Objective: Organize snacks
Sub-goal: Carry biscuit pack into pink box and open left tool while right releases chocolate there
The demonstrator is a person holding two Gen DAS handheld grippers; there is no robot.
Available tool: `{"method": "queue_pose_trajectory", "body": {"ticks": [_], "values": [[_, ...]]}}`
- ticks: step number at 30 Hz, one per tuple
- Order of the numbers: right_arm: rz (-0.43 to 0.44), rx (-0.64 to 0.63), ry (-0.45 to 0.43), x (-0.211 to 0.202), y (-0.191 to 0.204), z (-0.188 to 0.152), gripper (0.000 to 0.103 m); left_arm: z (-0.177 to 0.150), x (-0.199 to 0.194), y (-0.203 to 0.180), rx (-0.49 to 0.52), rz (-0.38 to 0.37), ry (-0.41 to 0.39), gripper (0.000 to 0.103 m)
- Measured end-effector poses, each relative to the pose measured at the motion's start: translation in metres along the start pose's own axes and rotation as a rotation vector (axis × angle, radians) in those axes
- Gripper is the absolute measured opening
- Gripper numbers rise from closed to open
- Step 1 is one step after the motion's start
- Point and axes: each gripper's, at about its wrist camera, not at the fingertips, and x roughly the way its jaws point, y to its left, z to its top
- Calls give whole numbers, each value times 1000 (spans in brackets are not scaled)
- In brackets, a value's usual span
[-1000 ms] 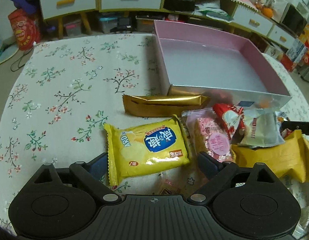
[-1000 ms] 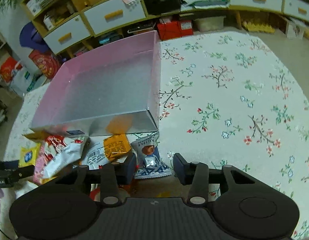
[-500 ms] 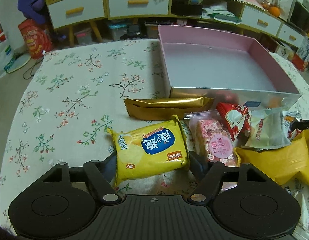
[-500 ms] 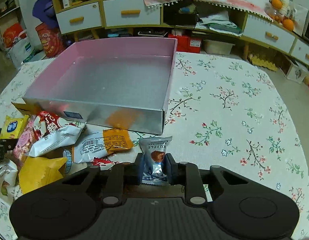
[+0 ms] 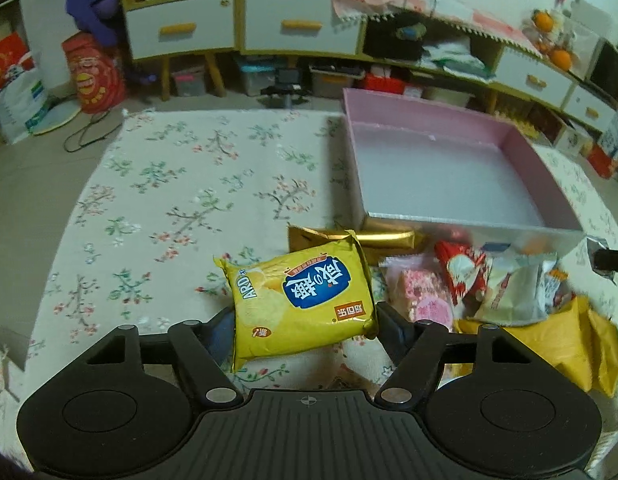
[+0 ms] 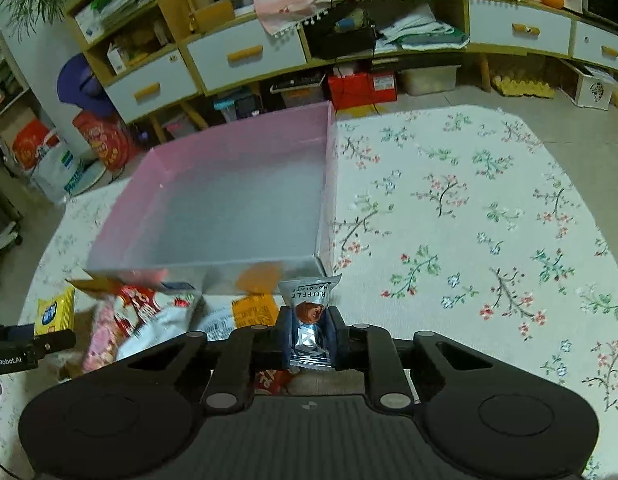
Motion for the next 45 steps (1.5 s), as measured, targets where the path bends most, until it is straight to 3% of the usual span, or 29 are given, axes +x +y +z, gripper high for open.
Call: {"method": "queue_pose_trajectory", "body": {"ticks": [8,17,33,36,38,39,40,45], "values": [[78,87,-58,-15,5,19,0,20,-16,-12,-36,-29,-53,71],[188,127,-92,6,12,38,0,60,22,-59,43,-102,-62,71],[176,68,-102,44,-1,48,0,77,91,-100,143,-57,-64,72],[177,75,-99,45,-3,47,0,73,93,-102,168,-76,-102,78],[172,91,-100,44,-6,48,0,70,91,-103,173,-57,-119,88],[169,100,-97,45,-8,49,7,70,89,-105,174,-51,-128,92],[171,113,-97,44,-9,49,27,70,87,-106,173,-50,-132,92],[185,124,-118,35,-8,49,36,68,72,-98,127,-76,-116,94]]}}
